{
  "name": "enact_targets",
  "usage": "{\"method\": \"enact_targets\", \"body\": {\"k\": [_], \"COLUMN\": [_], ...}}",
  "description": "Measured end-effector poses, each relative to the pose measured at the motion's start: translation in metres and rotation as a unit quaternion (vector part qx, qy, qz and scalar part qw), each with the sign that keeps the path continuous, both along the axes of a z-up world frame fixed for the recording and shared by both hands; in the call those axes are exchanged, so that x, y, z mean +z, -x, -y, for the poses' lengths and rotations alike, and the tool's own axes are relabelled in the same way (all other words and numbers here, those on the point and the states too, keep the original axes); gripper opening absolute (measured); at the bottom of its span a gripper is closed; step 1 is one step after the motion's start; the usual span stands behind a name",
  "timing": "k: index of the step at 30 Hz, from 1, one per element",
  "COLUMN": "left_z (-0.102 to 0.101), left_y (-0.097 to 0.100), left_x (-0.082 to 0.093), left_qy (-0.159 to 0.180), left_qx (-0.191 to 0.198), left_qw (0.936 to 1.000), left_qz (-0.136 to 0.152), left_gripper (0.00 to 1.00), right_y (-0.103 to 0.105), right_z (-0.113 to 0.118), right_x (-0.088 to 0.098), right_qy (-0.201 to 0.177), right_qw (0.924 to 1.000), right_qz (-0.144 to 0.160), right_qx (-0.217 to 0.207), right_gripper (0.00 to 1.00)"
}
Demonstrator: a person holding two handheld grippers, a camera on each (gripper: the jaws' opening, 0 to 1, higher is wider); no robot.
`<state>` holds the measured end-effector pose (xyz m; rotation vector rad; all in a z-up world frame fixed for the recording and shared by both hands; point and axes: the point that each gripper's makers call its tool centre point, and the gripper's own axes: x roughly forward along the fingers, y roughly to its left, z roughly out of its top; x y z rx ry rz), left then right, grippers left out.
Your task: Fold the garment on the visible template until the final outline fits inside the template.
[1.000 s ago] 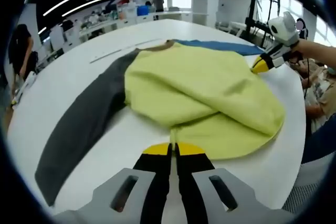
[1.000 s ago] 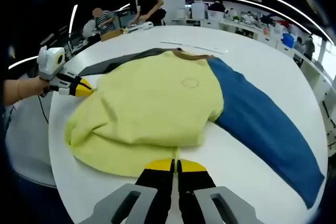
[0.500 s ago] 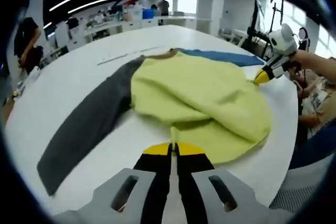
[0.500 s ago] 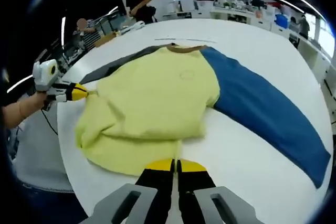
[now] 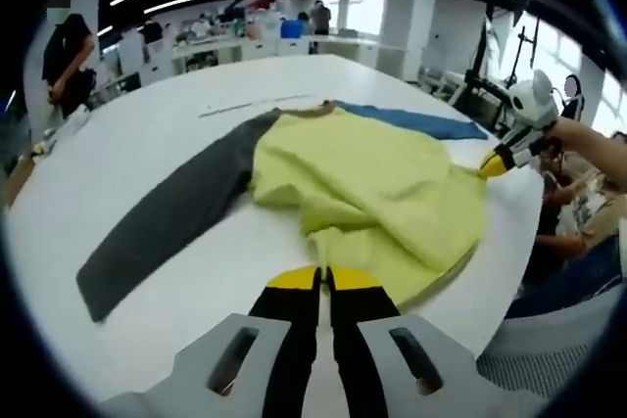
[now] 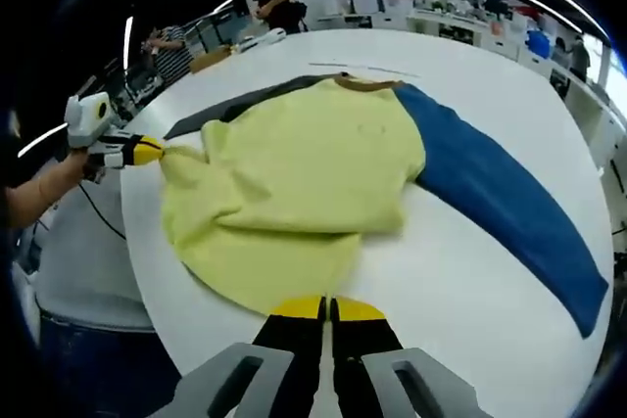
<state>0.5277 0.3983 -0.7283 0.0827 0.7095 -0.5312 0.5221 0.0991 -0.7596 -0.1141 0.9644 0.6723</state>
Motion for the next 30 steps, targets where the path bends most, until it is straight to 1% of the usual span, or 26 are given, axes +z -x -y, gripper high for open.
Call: {"method": "enact_targets", "body": {"k": [5,8,10,15,19,23,25,28,30], "left_z": [-0.004,-0.009,-0.013,-0.014,-0.016,-0.019,-0.02,-0.023,-0.025], "left_y": [0.014,0.02,0.022,0.033,0.041,0.051,0.054,0.057,0.059], "left_x": [0.004,0.005,0.005,0.006,0.001,-0.005,-0.007,-0.009,-0.011], "left_qy": [0.012,0.015,0.012,0.018,0.015,0.015,0.015,0.016,0.016], "left_qx": [0.015,0.025,0.032,0.04,0.045,0.049,0.05,0.057,0.061], "left_qw": [0.9998,0.9996,0.9994,0.999,0.9986,0.9982,0.998,0.9975,0.9971], "left_qz": [-0.001,-0.003,-0.005,-0.011,-0.021,-0.03,-0.034,-0.04,-0.043], "left_gripper": [0.0,0.0,0.0,0.01,0.01,0.01,0.01,0.01,0.01], "right_y": [0.009,0.016,0.02,0.03,0.038,0.045,0.05,0.058,0.062], "right_z": [0.002,0.001,0.0,-0.002,0.002,0.003,0.004,0.007,0.008], "right_x": [-0.001,0.001,0.002,0.005,0.005,0.006,0.004,-0.002,-0.004], "right_qy": [0.009,0.005,0.002,0.001,0.009,-0.003,-0.004,0.009,0.015], "right_qw": [1.0,1.0,1.0,0.9999,0.9998,1.0,0.9999,0.9997,0.9997], "right_qz": [-0.001,-0.003,0.0,0.001,0.002,-0.004,-0.012,-0.021,-0.019], "right_qx": [0.001,0.002,0.007,0.012,0.015,0.0,-0.006,-0.008,-0.005], "right_gripper": [0.0,0.0,0.0,0.0,0.0,0.0,0.0,0.0,0.0]}}
